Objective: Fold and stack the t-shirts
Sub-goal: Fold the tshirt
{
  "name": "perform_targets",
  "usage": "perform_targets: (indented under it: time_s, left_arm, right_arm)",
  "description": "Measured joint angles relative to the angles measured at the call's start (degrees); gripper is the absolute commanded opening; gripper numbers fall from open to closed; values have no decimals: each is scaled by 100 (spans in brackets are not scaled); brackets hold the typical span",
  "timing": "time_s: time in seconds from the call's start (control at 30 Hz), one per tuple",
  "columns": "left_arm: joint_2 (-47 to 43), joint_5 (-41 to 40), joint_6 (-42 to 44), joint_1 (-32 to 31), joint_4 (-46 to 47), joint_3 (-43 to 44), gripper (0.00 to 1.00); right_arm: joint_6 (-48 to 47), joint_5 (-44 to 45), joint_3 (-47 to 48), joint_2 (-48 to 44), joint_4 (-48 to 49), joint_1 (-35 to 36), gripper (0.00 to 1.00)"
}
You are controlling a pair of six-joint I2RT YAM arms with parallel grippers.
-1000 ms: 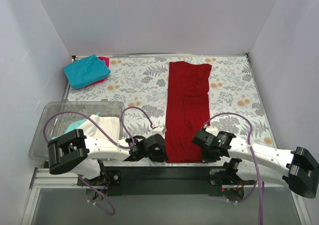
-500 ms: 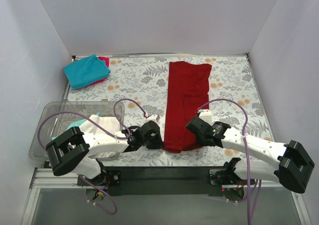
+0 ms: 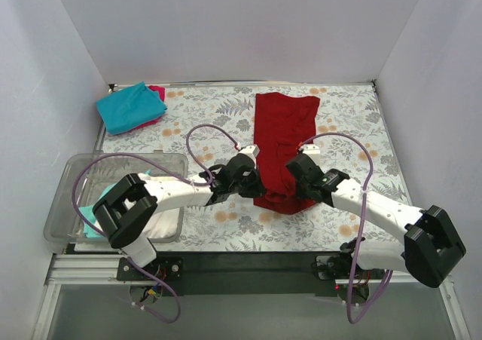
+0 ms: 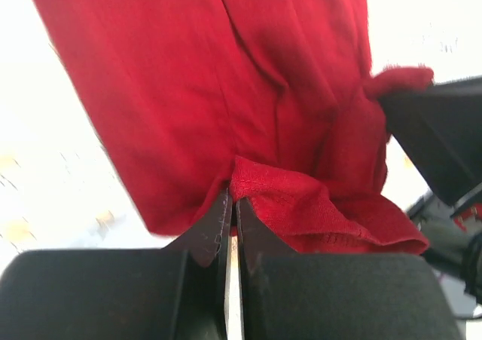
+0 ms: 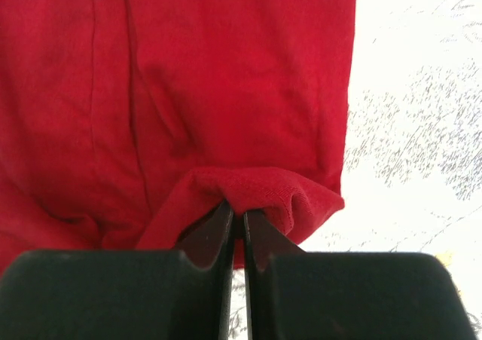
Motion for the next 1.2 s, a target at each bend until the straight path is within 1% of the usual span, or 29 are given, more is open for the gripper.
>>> perform_targets:
  time_s: [0.3,0.47,0.63,0.87,1.2]
  left_arm:
    - [979,299,393,804,-170,960,0]
    - [1683,498,566,1189,-404,1794,0]
    - [2280,577,734,1425,-651,2621,0]
    - [2627,643,927,1683,-1110,3390,0]
    - [2951,697,1036,2059,-1502,3934,0]
  right_arm:
    - [-658,-79,437,673,592,-748,1]
    - [-1021,-214,935,1342,999,-1163,1]
    - [-1248,-389,1449,2033,1257,-1475,1]
    - [-1480,-562,2131,2865,1421,-1770,1]
    - [-1652,-649,2697,3375,1467,-2107,1]
